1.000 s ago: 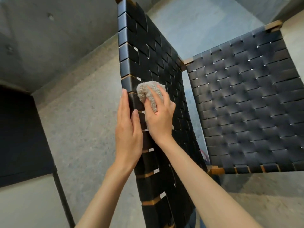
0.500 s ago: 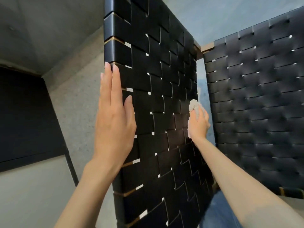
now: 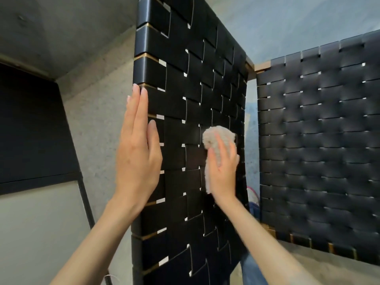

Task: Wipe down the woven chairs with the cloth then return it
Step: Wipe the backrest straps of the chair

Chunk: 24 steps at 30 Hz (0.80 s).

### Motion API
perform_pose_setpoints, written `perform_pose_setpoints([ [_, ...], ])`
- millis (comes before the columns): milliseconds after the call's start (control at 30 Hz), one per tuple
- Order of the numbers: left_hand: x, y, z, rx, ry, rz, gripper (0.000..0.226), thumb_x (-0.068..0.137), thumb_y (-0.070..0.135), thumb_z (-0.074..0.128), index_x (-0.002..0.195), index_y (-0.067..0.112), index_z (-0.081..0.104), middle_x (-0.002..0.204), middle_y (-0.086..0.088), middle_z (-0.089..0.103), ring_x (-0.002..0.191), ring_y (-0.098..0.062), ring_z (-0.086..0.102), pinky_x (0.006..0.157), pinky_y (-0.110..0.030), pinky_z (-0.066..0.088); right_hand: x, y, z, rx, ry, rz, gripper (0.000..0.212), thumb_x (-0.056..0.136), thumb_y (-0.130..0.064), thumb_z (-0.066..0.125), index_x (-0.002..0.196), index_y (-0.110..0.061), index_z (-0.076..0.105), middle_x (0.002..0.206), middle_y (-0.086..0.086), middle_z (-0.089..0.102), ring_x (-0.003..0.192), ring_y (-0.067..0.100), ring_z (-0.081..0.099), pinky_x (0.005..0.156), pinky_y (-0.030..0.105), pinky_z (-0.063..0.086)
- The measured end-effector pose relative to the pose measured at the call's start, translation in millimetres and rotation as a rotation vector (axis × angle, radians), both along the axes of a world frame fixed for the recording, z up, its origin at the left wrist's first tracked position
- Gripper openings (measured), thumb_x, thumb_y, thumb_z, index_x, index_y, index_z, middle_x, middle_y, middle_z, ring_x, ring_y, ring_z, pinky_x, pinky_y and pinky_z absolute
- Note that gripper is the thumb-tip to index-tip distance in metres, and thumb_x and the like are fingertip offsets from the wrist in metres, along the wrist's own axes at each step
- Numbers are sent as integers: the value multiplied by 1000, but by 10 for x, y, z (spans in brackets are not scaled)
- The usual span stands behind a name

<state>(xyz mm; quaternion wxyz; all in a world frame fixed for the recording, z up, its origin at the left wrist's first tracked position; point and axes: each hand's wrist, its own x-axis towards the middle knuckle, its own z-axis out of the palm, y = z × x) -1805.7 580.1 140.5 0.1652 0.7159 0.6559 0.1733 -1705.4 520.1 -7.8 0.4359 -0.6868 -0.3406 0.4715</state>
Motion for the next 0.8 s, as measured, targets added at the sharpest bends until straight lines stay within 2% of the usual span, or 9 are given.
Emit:
perform_pose_setpoints([
  [67,-12,8,9,-5,-75,17,49,101,6,35,149,12,25,157,3,19,144,-4,14,118,-21,15,-188,90,372,158,-40,68,46,96,-42,42,128,-70,27,146,-18,22,120,-9,20,89,11,29],
  [200,-65,92,71,5,-195,60,45,100,3,36,144,11,36,148,2,38,137,-2,32,114,-24,26,-407,568,829,355,-88,58,45,95,-32,46,139,-39,44,151,-7,27,122,14,28,97,31,41],
  [267,-93,187,99,50,-185,83,43,101,5,36,143,11,39,142,0,45,131,-3,39,111,-23,31,-418,857,939,372,-134,23,44,94,-28,50,138,-35,47,151,-1,31,120,13,27,97,42,42],
  [333,-83,297,112,58,-136,65,43,101,8,36,144,11,35,144,-1,41,133,-4,35,112,-22,28,-415,1046,945,396,-181,-34,42,93,-25,52,135,-32,51,149,3,36,116,11,28,95,46,43],
  [500,6,536,95,-54,4,-71,54,102,15,37,151,13,17,158,1,16,143,-1,12,114,-11,11,-431,1083,742,404,-205,-140,42,91,-32,46,132,-30,55,147,4,40,112,11,31,84,37,50],
  [600,45,629,70,-44,133,-121,58,101,16,39,152,12,11,160,1,6,145,-4,4,112,-7,4,-324,1104,457,327,-245,-153,43,91,-32,46,134,-36,50,147,3,38,113,10,29,83,20,39],
  [667,66,631,55,-32,170,-124,60,100,14,40,152,12,9,160,0,3,146,-6,1,114,-10,3,-189,1081,203,223,-198,-143,44,91,-34,45,133,-49,41,149,-2,33,118,13,30,84,14,29],
  [733,87,631,22,-18,166,-120,60,100,12,40,151,11,8,160,-1,2,146,-7,0,117,-15,4,-3,1042,-110,148,-153,-136,48,92,-34,44,125,-66,30,150,-2,32,121,15,31,85,13,28],
  [800,99,633,-10,6,155,-111,59,100,11,40,151,10,9,160,-1,4,147,-9,1,117,-16,4,214,1012,-458,42,-122,-148,48,96,-30,45,128,-63,32,149,1,35,125,21,35,91,23,32],
])
